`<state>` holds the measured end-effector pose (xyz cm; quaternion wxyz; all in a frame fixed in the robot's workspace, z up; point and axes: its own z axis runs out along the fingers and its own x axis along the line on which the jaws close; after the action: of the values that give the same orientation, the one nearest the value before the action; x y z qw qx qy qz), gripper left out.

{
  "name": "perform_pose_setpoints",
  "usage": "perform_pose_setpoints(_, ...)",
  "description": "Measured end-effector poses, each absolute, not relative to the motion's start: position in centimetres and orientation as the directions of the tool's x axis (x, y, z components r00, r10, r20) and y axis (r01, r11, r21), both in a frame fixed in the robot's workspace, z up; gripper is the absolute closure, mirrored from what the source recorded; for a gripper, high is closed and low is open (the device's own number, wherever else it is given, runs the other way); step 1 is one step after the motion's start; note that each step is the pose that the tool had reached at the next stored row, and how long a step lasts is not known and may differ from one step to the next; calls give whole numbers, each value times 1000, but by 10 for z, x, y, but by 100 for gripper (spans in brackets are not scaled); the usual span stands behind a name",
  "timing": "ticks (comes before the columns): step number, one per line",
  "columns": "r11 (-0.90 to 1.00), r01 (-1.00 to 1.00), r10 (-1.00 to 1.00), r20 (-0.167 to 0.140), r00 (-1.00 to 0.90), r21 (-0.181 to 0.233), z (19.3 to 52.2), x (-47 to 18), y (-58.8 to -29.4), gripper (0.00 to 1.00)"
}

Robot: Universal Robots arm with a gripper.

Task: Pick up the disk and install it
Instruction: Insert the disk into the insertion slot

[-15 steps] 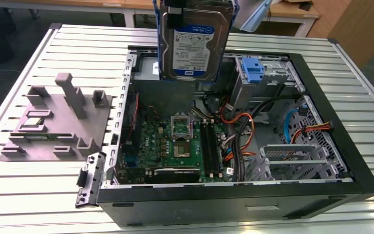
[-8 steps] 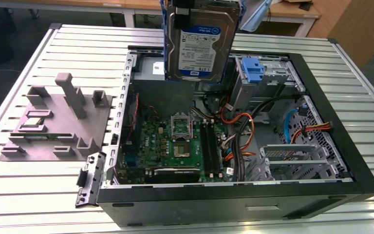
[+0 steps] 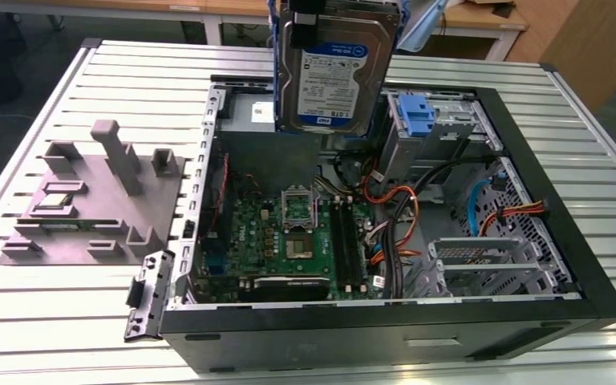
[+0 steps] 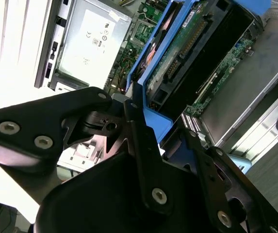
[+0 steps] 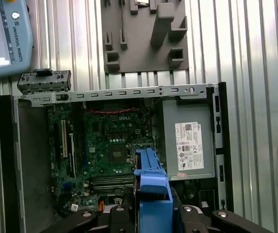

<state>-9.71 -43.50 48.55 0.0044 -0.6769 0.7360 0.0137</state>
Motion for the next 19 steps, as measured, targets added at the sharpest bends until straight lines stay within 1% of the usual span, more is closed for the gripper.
perform_pose_setpoints(9,83,-996,-996,-22,-84,14,485,-97,-440,64)
perform_pose_setpoints(19,83,-996,-996,-13,-84,13,485,-97,-458,64)
